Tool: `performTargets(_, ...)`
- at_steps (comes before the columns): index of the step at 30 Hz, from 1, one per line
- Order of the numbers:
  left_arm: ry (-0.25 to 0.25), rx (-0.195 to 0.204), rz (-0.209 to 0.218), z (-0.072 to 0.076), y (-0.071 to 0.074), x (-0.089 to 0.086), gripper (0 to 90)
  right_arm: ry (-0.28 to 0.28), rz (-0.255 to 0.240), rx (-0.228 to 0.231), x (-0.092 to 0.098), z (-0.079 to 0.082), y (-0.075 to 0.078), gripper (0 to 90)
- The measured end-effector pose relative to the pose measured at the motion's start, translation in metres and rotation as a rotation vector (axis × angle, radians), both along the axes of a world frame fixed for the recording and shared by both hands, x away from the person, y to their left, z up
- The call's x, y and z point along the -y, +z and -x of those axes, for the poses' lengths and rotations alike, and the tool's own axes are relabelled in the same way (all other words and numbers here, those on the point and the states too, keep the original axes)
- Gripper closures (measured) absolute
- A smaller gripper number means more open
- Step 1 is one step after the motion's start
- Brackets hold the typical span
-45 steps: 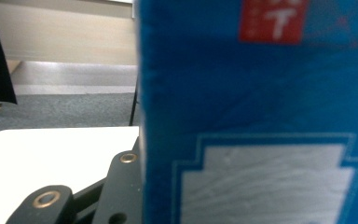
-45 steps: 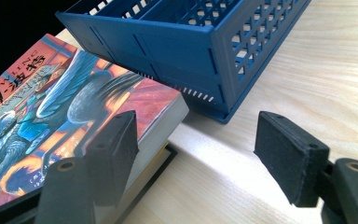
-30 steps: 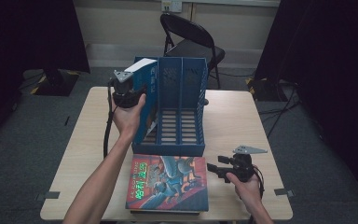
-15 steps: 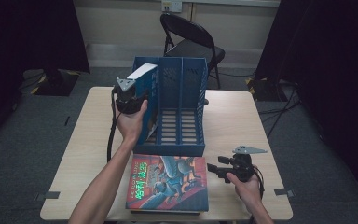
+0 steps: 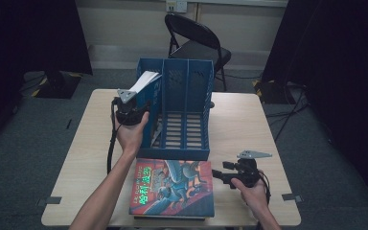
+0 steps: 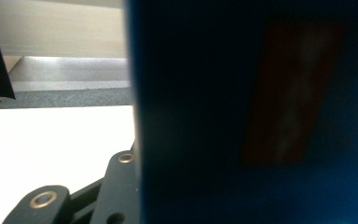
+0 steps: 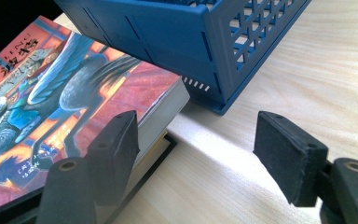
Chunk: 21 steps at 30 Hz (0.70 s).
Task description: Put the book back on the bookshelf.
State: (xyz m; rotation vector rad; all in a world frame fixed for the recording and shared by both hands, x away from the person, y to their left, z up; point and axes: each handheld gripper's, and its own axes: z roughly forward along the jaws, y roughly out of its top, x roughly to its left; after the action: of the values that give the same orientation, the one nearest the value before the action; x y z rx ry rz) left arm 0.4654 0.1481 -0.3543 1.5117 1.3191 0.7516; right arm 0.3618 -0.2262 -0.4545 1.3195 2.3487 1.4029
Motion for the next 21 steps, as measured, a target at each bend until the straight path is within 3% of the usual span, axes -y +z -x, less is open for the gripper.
performTargets(4, -0.016, 0.0, -0.009, 0.005, -0.001, -0.001, 59.3, 0.0, 0.002, 0.002, 0.0, 0.0, 0.0, 30.2)
performTargets(6, -0.036, -0.001, 0.008, 0.009, -0.002, -0.001, 58.4, -0.003, 0.004, -0.002, 0.0, 0.0, 0.0, 30.2)
performTargets(9, -0.044, 0.004, -0.012, 0.017, -0.004, 0.001, 57.7, -0.003, 0.008, -0.005, 0.0, 0.0, -0.001, 30.2)
performTargets(14, -0.086, 0.028, 0.009, 0.031, 0.002, -0.004, 50.2, -0.003, 0.009, -0.002, 0.0, 0.001, -0.001, 30.2)
performTargets(16, -0.112, 0.023, -0.026, 0.038, 0.005, -0.004, 49.0, -0.003, 0.012, -0.004, 0.0, 0.0, -0.001, 30.2)
performTargets(18, -0.124, 0.03, -0.026, 0.039, 0.004, -0.006, 48.7, -0.002, 0.014, -0.005, -0.001, 0.0, -0.001, 30.2)
performTargets(20, -0.14, 0.027, 0.004, 0.039, 0.004, -0.011, 48.0, -0.002, 0.014, -0.007, -0.001, 0.0, -0.001, 30.5)
performTargets(21, -0.14, 0.028, -0.021, 0.04, 0.005, -0.012, 48.5, -0.002, 0.012, -0.008, 0.0, 0.0, -0.002, 30.3)
